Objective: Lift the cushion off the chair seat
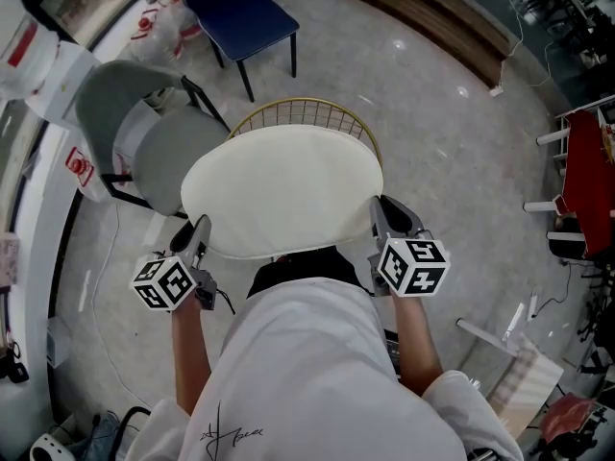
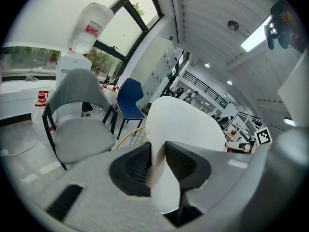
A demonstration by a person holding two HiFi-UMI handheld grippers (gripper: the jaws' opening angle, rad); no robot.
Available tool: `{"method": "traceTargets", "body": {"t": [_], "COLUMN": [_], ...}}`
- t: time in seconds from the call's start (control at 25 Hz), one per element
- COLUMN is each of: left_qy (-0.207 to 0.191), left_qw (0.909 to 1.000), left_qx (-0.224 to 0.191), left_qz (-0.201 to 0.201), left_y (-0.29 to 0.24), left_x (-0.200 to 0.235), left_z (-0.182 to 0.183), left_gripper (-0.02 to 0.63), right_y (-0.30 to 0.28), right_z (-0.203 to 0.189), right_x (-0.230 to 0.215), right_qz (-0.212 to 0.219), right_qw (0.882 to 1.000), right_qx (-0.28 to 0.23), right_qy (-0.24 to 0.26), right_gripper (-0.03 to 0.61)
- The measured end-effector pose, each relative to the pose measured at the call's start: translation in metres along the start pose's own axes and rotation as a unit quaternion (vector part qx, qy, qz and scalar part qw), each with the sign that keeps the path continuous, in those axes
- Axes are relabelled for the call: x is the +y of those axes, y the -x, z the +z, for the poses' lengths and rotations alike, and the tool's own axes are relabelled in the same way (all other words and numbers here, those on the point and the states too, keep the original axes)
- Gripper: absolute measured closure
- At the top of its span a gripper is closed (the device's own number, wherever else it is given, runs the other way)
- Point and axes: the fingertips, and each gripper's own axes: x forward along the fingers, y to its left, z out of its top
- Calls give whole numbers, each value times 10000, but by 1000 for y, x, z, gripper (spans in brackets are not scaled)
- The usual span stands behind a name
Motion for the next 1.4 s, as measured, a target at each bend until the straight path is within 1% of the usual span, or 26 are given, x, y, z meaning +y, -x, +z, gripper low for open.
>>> {"method": "traceTargets", "body": {"t": [0.4,0.64,0.84,1.04,1.2,1.4], "left_qy": [-204,-256,-290,-376,-375,-432], "left_qw": [9996,9990,9985,9976,9970,9961], "left_qx": [-166,-301,-407,-503,-583,-720], "left_qz": [-134,-192,-229,-284,-337,-274], "left_y": [6,11,16,23,25,31], "left_x": [-15,-26,-31,-43,-42,-46], "left_z": [20,32,38,41,46,53], "left_gripper": [520,520,520,520,520,522], "right_y": [15,26,35,47,51,56], "right_z": [13,28,36,40,45,51], "right_x": [2,4,8,5,9,13], "right_qz": [-14,-25,-40,-14,19,80], "right_qw": [9998,9994,9987,9982,9977,9971], "right_qx": [-177,-353,-496,-597,-675,-734], "right_qy": [-9,31,105,76,106,181], "right_gripper": [546,546,546,546,548,549]}}
